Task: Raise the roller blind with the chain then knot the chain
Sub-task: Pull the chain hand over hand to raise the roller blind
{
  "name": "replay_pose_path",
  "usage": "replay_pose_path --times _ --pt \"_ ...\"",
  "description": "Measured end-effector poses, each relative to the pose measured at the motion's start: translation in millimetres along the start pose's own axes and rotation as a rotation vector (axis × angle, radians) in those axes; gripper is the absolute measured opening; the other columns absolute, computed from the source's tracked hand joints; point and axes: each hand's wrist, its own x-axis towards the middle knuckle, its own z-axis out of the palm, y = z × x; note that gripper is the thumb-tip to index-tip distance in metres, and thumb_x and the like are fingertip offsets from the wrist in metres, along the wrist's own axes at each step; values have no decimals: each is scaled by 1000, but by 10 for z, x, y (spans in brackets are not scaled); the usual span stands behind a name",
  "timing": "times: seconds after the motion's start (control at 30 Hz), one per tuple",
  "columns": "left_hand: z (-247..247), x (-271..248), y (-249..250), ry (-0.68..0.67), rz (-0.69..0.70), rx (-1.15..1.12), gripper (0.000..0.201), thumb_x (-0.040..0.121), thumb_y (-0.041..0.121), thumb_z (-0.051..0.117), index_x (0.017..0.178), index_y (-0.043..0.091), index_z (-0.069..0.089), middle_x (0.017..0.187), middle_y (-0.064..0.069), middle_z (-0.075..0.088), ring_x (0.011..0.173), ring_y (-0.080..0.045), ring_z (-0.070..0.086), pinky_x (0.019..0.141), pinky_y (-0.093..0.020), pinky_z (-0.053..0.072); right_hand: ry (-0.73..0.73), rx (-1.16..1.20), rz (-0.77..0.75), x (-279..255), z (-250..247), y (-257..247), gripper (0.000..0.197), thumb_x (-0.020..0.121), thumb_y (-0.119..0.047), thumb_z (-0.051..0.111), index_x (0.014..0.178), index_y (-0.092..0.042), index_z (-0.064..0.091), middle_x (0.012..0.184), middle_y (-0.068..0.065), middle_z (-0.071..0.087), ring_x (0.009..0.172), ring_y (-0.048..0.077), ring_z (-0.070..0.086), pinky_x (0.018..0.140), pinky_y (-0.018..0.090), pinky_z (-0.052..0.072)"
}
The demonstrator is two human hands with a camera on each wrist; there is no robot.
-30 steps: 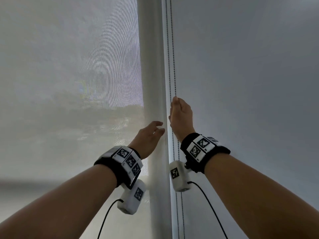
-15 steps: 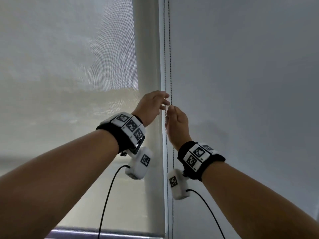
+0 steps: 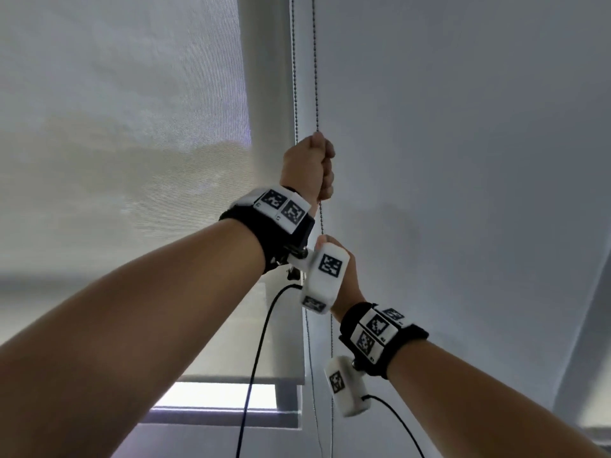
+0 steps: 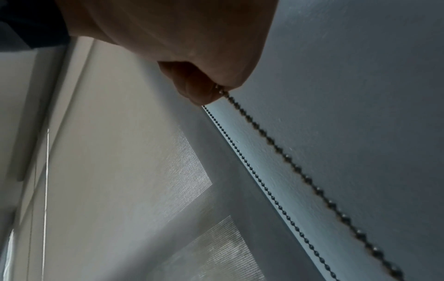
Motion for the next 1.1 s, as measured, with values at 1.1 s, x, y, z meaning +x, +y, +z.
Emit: replay_pose_path --times 1.1 --pt "-529 -646 -1040 -78 -230 41 38 97 17 39 69 14 64 52 -1 56 51 -17 47 56 -29 39 -45 23 64 658 259 -927 46 101 -33 33 57 -23 29 48 -5 23 38 11 16 41 19 17"
